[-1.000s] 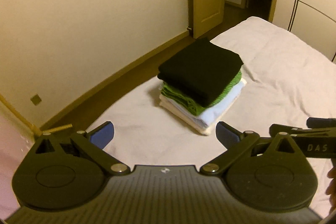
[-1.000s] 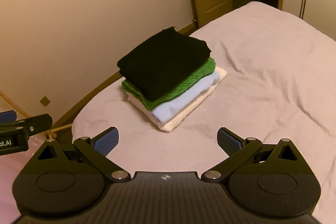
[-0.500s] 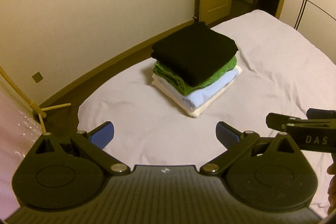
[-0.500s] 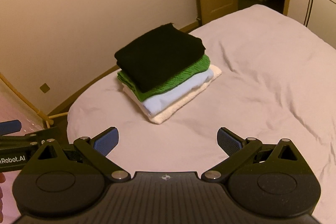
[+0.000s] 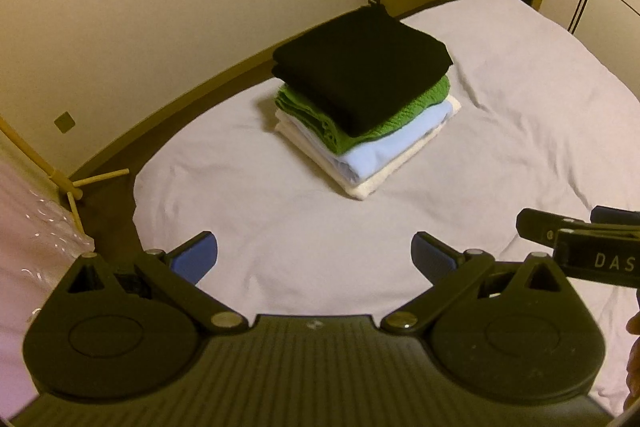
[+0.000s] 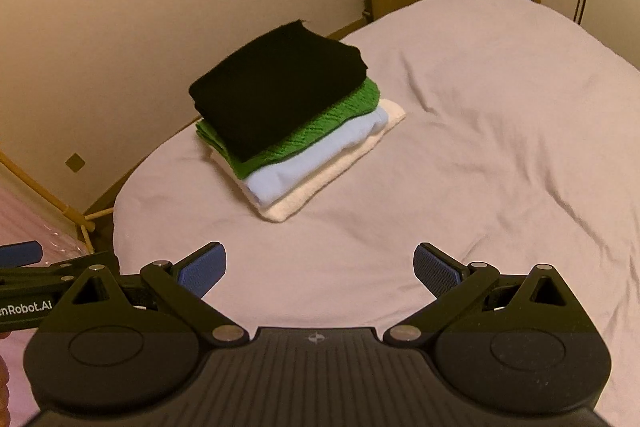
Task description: Fold clothes
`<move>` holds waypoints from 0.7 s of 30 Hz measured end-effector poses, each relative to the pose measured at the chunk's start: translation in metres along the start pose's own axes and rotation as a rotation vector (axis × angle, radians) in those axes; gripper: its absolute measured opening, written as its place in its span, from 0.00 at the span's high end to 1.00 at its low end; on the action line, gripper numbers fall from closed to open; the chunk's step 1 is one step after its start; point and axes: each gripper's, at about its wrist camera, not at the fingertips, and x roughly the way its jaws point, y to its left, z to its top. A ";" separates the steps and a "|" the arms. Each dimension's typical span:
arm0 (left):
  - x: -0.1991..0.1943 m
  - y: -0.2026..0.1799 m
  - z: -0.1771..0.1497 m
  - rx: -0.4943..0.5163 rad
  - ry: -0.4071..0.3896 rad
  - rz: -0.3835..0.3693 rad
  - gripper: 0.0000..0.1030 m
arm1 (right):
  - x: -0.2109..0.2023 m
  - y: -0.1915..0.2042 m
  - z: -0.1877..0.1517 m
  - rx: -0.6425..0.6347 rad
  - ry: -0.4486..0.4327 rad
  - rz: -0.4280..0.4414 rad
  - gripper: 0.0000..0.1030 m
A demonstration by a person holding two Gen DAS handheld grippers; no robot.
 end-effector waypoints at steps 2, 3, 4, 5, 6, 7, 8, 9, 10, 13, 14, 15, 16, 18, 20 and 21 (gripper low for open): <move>0.005 -0.003 0.003 0.009 0.008 0.001 0.01 | 0.005 -0.002 0.002 0.003 0.008 -0.001 0.00; 0.007 -0.004 0.004 0.012 0.011 0.000 0.01 | 0.007 -0.003 0.004 0.004 0.012 -0.001 0.00; 0.009 -0.005 0.005 0.014 0.014 0.000 0.01 | 0.009 -0.004 0.005 0.004 0.016 -0.002 0.00; 0.011 -0.006 0.007 0.015 0.018 0.000 0.01 | 0.011 -0.004 0.006 0.002 0.020 -0.001 0.00; 0.013 -0.006 0.009 0.014 0.022 0.000 0.01 | 0.013 -0.005 0.008 -0.001 0.024 -0.001 0.00; 0.015 -0.007 0.010 0.013 0.025 -0.001 0.01 | 0.015 -0.005 0.009 -0.005 0.027 0.000 0.00; 0.017 -0.007 0.012 0.010 0.027 -0.002 0.01 | 0.018 -0.006 0.011 -0.009 0.030 0.000 0.00; 0.018 -0.008 0.014 0.008 0.029 -0.003 0.01 | 0.019 -0.006 0.013 -0.010 0.031 -0.001 0.00; 0.020 -0.009 0.016 0.006 0.029 -0.004 0.01 | 0.020 -0.007 0.015 -0.010 0.032 -0.001 0.00; 0.024 -0.011 0.021 0.004 0.029 -0.004 0.01 | 0.025 -0.010 0.021 -0.010 0.033 -0.002 0.00; 0.025 -0.012 0.023 0.006 0.029 -0.004 0.01 | 0.026 -0.011 0.024 -0.009 0.033 -0.001 0.00; 0.026 -0.013 0.024 0.007 0.030 -0.003 0.01 | 0.027 -0.012 0.026 -0.009 0.033 -0.001 0.00; 0.028 -0.013 0.026 0.008 0.030 -0.002 0.01 | 0.029 -0.012 0.028 -0.008 0.034 -0.002 0.00; 0.031 -0.015 0.029 0.010 0.030 -0.003 0.01 | 0.032 -0.013 0.032 -0.006 0.036 -0.001 0.00; 0.035 -0.017 0.032 0.012 0.030 -0.003 0.01 | 0.035 -0.014 0.036 -0.004 0.040 0.000 0.00; 0.037 -0.018 0.033 0.013 0.030 -0.003 0.01 | 0.036 -0.014 0.038 -0.006 0.042 -0.001 0.00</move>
